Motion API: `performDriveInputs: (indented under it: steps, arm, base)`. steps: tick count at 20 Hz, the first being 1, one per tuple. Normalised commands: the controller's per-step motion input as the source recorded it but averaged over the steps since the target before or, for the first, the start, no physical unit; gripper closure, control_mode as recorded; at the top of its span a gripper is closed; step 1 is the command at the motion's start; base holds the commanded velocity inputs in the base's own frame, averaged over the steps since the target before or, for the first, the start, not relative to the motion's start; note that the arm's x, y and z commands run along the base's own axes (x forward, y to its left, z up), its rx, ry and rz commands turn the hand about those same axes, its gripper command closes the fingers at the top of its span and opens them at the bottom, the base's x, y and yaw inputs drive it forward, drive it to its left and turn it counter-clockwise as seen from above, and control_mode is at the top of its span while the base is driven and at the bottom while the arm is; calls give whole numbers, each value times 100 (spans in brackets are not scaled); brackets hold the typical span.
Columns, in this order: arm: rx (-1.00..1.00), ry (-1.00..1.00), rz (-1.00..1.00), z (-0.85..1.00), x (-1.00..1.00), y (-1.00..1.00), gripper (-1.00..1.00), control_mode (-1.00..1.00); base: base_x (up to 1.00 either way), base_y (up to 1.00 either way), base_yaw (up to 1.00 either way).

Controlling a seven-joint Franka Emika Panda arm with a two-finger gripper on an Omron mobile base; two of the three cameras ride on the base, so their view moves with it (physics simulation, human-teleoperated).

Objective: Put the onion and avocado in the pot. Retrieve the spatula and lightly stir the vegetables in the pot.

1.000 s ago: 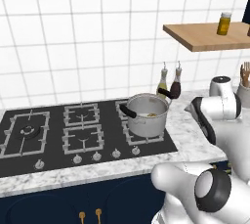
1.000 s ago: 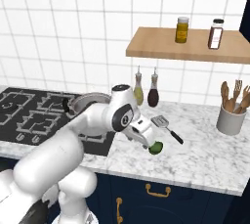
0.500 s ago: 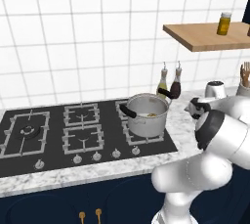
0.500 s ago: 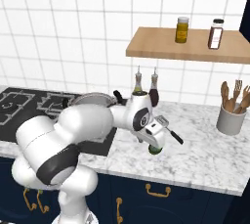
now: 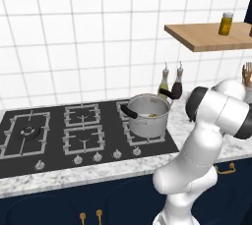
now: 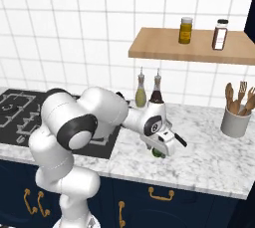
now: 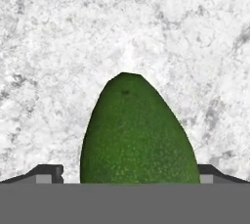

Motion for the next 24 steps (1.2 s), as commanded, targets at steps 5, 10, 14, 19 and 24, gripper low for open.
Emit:
performDriveInputs:
  steps: [5,10,14,19,24]
  arm:
    - [0,-6,-2,6,-16,3,100,-100]
    - [-4,-9,20,71,-33,43,100,-100]
    - [-11,-3,24,71,-31,100,100,-100]
    - [-11,-2,30,84,-48,100,100,-100]
    - [-8,-5,33,78,-56,100,100,-100]
  base:
    - [0,0,0]
    - [0,0,0]
    - [0,0,0]
    - [0,0,0]
    - [0,0,0]
